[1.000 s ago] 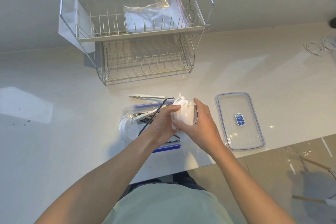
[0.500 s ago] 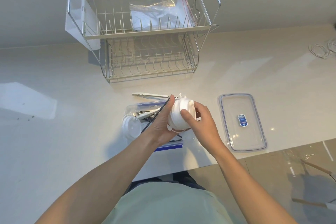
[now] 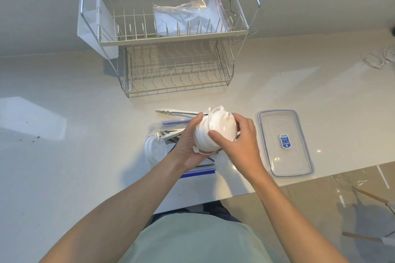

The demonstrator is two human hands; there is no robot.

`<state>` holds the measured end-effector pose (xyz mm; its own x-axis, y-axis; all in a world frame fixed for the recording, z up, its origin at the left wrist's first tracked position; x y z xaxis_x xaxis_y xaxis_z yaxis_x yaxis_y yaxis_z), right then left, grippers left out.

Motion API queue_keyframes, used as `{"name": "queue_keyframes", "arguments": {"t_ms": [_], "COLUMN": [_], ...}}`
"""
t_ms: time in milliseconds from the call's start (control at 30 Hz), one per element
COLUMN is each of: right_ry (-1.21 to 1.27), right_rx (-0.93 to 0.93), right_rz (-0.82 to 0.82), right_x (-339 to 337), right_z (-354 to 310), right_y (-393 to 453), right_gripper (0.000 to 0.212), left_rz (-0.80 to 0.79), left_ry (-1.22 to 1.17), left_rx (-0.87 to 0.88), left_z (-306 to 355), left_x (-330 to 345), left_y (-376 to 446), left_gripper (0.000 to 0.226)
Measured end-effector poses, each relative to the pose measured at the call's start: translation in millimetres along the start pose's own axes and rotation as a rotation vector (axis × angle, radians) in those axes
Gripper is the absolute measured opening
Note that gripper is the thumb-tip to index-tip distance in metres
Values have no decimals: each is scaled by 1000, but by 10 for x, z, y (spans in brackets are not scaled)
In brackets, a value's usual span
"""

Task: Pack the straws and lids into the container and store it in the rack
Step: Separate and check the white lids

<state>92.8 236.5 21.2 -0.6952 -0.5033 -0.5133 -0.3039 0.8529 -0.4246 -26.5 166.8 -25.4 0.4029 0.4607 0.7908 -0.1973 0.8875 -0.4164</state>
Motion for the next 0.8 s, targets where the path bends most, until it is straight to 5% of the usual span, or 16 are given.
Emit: {"name": "queue_keyframes", "arguments": {"t_ms": [500, 800], "right_ry": [-409, -362], "right_rx": [-74, -51], "right_rz": [190, 90], "right_x": [237, 213], "right_z": [-194, -135], "right_y": [-194, -221], "right_gripper": [88, 100], "left_rz": [99, 61], "left_ry": [29, 70], "left_rx": [-22, -16], "left_z": [-56, -33], "left_x": [-8, -26], "left_y": [-41, -10], "left_gripper": [57, 75]}}
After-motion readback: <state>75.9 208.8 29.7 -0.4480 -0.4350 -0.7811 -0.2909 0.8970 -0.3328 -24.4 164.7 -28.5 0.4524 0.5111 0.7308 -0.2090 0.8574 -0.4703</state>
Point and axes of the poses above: each hand's wrist, its own y-axis towards the middle knuckle, its own x-axis out of the palm, z = x × y, the point moved 3 cm from there along y, towards the middle knuckle, and after that the axes turned 12 degrees about x, right-handed, at the moved point
